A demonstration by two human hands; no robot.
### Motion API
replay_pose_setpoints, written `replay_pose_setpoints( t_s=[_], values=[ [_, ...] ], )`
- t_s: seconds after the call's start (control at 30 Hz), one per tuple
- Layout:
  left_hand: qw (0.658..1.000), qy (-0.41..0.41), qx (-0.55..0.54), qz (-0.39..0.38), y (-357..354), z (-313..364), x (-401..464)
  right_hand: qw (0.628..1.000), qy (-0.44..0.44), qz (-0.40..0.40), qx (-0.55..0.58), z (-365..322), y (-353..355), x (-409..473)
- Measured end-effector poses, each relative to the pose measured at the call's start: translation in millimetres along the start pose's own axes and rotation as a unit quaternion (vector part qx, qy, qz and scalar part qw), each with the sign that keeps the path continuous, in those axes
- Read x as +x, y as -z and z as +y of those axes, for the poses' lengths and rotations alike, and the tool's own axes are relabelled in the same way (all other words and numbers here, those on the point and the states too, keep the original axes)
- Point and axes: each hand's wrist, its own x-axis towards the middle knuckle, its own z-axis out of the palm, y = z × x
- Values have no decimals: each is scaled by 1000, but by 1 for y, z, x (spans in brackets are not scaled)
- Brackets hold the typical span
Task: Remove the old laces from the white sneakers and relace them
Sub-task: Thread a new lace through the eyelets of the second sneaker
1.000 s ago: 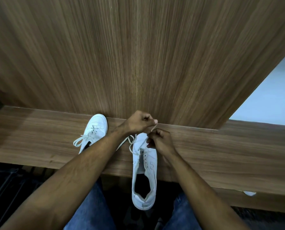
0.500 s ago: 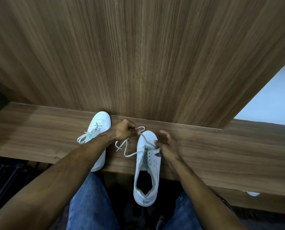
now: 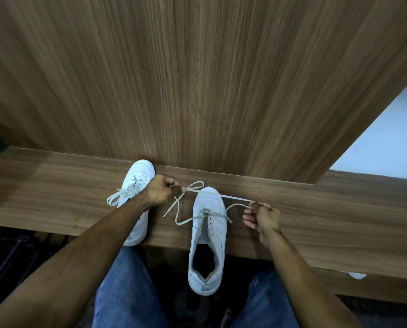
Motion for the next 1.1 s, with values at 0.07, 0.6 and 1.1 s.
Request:
replay_pose_setpoints(
  t_s=[0.07, 0.6, 1.1],
  values=[
    [994, 36, -94, 40, 0, -3, 2, 1000, -12, 3, 0, 4, 3, 2],
    [953, -71, -264, 130, -31, 40, 8, 923, 160, -136, -322, 49, -36, -16],
    [968, -105, 214, -74, -77, -5, -22, 864, 159, -160, -449, 61, -41, -11]
  ],
)
